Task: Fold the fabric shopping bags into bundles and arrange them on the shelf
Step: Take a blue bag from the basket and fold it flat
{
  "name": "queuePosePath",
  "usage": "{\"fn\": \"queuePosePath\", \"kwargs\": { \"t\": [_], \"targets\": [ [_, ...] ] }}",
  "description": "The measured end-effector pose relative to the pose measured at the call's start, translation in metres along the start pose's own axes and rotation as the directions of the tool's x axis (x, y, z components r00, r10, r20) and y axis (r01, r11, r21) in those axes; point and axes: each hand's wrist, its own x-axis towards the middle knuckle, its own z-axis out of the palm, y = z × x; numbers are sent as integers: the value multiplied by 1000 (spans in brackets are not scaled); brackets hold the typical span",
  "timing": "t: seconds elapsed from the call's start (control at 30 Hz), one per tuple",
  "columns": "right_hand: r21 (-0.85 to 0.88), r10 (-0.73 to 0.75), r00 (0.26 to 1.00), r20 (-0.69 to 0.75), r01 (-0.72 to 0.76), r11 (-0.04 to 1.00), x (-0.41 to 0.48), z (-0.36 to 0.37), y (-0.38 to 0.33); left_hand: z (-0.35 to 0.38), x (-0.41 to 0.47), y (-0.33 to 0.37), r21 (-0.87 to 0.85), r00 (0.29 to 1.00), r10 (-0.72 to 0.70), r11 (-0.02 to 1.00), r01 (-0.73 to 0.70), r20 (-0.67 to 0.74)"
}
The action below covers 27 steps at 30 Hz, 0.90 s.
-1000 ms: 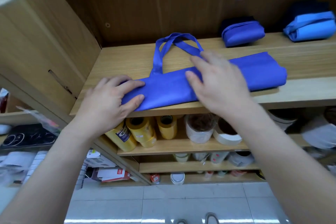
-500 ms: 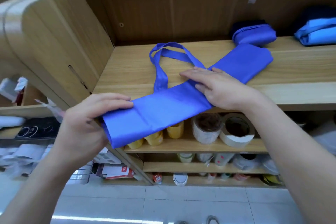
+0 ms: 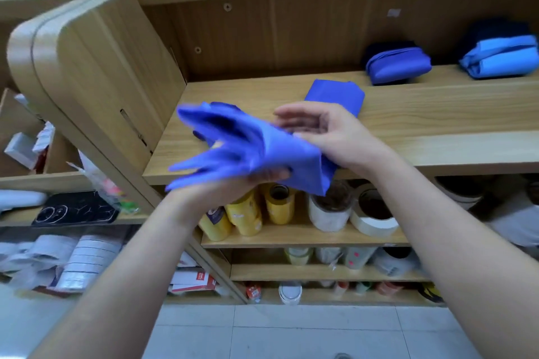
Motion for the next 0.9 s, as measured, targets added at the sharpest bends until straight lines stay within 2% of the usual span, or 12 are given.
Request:
{"fn": "queuePosePath", "kwargs": {
  "t": [0.07,0.13,0.23,0.33,0.43,0.5,0.57,0.63,0.7,0.77,0.83,0.9],
  "targets": [
    [318,57,988,-146,-8,948,2,-6,-1,3,10,11,-88,999,32,996,-31,12],
    [571,140,968,-208,4,821,-2,-13,-4,3,20,20,-53,993,110,992,-112,-34],
    [676,191,946,-261,38,736,-12,-20,-8,8,36,25,54,993,90,995,-86,-79],
    [445,181,907,-379,7,896,-14,-15,-3,17,43,36,276,992,48,961,-14,-117],
    [9,63,790,-610,-73,997,-14,-18,3,24,46,42,452,992,65,892,-9,-107],
    [-234,1,760,-650,-201,951,-14,-22,2,29,45,43,594,992,49,804,30,-115],
    [-331,-2,772,-636,-271,904,-11,-25,5,32,40,44,715,982,86,697,60,-167],
    [-399,10,797,-603,-313,862,-5,-28,12,31,34,42,802,913,366,592,-79,-181],
    [-451,37,822,-568,-348,822,2,-32,17,31,33,33,815,805,594,469,-340,-6],
    [-477,73,840,-538,-376,794,6,-36,15,28,32,25,674,858,483,577,-461,173],
    [-528,122,846,-518,-429,732,6,-36,12,27,25,15,591,913,303,697,-408,273],
    [-573,186,848,-496,-480,664,8,-36,10,28,24,9,656,908,301,627,-419,292]
  ]
}}
